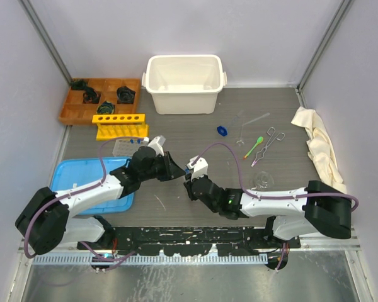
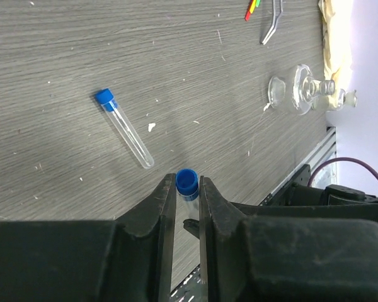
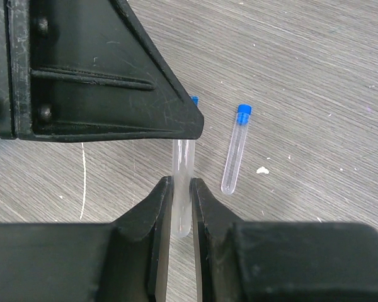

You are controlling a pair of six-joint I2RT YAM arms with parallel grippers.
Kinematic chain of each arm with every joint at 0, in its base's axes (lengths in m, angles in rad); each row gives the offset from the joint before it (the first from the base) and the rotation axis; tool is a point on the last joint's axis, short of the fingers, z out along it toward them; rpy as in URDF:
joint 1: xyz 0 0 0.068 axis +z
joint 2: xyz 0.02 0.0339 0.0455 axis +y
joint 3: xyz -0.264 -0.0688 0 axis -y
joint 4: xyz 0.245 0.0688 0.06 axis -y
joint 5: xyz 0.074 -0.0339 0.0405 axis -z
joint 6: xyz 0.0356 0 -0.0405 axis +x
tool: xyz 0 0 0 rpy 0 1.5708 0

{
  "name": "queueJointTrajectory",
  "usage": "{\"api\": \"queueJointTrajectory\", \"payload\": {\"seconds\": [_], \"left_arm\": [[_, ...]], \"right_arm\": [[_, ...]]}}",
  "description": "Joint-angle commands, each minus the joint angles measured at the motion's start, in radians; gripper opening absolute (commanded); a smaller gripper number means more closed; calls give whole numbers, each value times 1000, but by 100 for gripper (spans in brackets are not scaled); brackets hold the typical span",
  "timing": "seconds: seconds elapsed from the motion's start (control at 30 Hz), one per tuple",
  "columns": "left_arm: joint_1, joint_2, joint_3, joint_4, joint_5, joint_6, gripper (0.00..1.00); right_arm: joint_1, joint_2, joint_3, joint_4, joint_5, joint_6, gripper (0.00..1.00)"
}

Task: Organize the chemistry lab equipment
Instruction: Pick up the test tube at the center of the board.

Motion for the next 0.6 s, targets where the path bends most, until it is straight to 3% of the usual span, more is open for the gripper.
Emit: {"api": "queueJointTrajectory", "payload": {"seconds": [0.0,0.13,0.2,0.33,0.4,0.57], "left_arm": [[-8,0,1,76,-4,15,16],[-8,3,0,80,-5,11,11],[-7,3,-2,78,-13,16,4],[-8,-6,1,41,-86,53,0],[-8,-30,5,-10,-178,87,0],[-8,-138,24,-131,-482,237,0]], "right_arm": [[6,-27,26,49,31,-1,7],[7,-26,26,47,31,0,7],[7,-28,26,45,29,0,9],[7,-29,26,39,11,-1,26],[9,-34,24,40,0,-4,30],[11,-54,4,44,-1,-4,31]]}}
